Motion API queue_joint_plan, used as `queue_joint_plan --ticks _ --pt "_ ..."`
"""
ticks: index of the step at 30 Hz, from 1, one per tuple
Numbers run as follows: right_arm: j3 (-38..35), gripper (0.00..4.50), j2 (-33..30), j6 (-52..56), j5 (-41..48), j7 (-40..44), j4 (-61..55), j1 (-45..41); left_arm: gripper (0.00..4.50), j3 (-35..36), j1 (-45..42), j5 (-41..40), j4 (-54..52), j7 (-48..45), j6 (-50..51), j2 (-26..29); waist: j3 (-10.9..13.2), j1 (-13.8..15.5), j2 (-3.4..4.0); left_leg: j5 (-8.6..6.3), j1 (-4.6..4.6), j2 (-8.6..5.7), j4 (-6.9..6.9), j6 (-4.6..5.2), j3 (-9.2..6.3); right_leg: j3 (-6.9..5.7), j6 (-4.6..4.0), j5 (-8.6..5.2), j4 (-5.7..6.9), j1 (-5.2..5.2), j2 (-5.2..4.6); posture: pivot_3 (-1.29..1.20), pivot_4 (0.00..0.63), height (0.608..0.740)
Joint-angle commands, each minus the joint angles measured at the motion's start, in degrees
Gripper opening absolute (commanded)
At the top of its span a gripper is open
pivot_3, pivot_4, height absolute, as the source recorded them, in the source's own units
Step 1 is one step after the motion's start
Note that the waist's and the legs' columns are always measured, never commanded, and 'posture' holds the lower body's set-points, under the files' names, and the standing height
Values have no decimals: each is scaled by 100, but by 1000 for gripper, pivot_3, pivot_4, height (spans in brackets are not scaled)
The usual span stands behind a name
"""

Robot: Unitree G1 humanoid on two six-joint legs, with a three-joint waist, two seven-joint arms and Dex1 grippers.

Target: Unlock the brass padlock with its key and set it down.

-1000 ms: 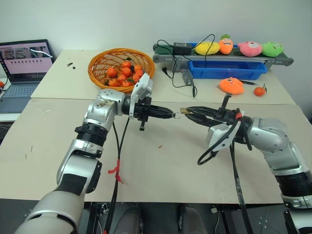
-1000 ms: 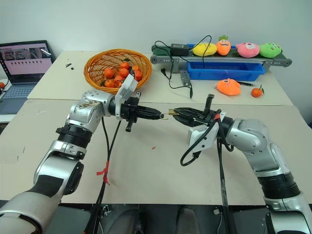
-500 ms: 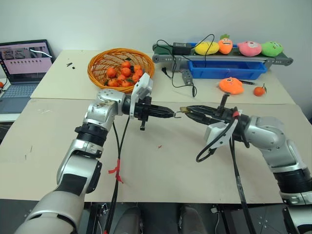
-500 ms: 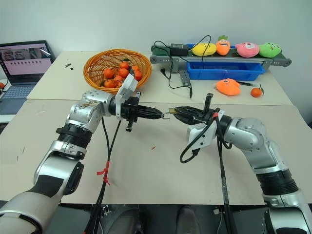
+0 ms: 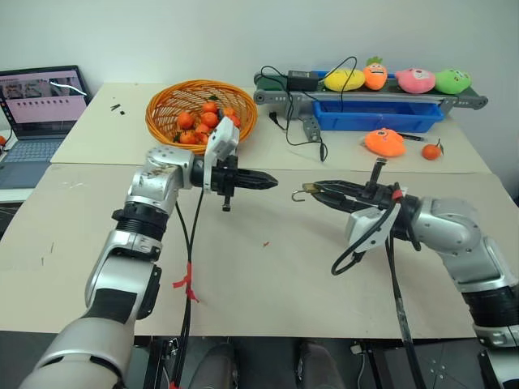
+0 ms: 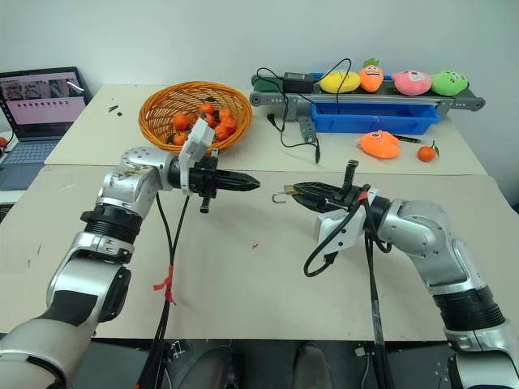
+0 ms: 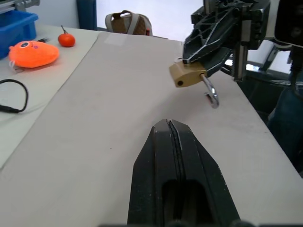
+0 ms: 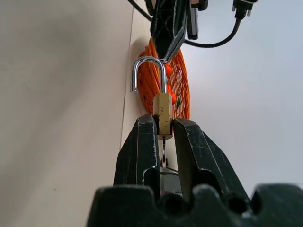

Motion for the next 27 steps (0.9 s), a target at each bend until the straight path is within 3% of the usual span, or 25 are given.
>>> queue_joint_plan --ticks 1,6,16,27 --pt "-62 125 83 495 318 118 -285 159 18 234 -181 -51 -283 89 18 201 0 -1 0 0 1 0 0 0 -1 0 0 0 0 1 0 0 150 740" --pt "147 125 284 701 318 240 -177 108 18 279 -57 -175 -869 126 326 356 0 2 0 0 0 0 0 0 -5 0 0 0 0 0 0 0 150 740" --pt "696 125 587 -180 -339 4 636 -129 18 317 555 -610 -2503 207 1295 806 0 -20 1 3 3 2 0 -6 -21 2 0 0 3 -2 1 0 150 740" --pt "902 125 908 75 -152 369 1191 -511 18 325 784 -798 -2950 474 1511 1001 1 -21 3 8 7 2 -4 -14 -22 4 0 0 2 -1 2 0 150 740"
